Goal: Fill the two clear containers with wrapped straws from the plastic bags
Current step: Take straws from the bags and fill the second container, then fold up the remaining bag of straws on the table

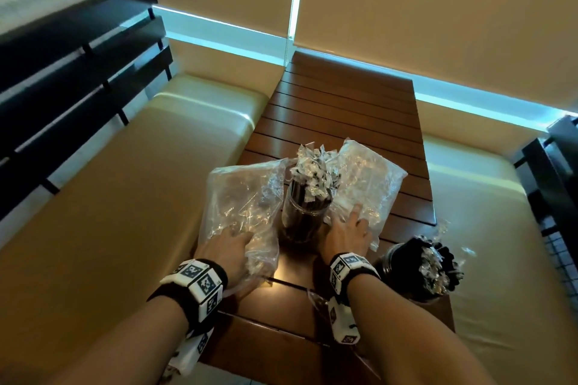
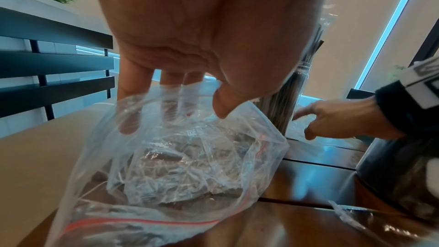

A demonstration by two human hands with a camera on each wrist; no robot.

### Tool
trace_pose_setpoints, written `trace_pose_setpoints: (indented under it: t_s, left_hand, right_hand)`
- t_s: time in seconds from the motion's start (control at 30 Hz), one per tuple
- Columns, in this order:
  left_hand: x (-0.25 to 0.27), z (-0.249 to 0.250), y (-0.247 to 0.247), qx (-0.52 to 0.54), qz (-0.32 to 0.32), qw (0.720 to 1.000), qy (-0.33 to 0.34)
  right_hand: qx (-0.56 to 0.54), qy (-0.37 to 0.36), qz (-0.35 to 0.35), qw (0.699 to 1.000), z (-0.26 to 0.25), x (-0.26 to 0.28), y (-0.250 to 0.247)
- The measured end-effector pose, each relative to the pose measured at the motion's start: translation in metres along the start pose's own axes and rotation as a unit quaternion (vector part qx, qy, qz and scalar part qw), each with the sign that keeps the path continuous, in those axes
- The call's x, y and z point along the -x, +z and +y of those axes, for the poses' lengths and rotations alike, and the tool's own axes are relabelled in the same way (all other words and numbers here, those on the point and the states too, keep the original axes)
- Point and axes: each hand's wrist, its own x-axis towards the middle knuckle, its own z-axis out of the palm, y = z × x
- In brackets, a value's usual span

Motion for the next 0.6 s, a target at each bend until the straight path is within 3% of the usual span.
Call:
trace_pose_setpoints:
  t_s: [0.1,0.17,0.23,0.33,0.43,0.6]
  left_hand:
    - [0.001,-0.004,0.006,0.011,0.003,1.0,0.002]
    - [0.0,-0.005,0.011,0.022,-0.001,1.0,-0.003]
    - [-0.001,-0.007,0.014,0.031,-0.01,0.999,-0.003]
    - [-0.001,-0.011,0.011,0.047,-0.027,0.999,0.006]
    - [0.003,-0.011,0.004,0.043,-0.038,0.998,0.014]
    - [0.017,0.002,-0.007,0.02,-0.097,0.995,0.031]
  right_hand:
    - [-0.01,0.018,-0.075,0.997,0.007,-0.017,-0.001]
    - [-0.078,0.056,-0.086,0.992,0.007,-0.022,-0.007]
    - [-0.214,0.12,-0.008,0.969,0.004,-0.022,-0.023]
    - [-0.375,0.158,0.136,0.903,-0.001,-0.015,-0.066]
    - [-0.435,0.119,0.257,0.854,-0.007,-0.009,-0.122]
    - [-0.403,0.009,0.464,0.788,-0.027,0.018,-0.212]
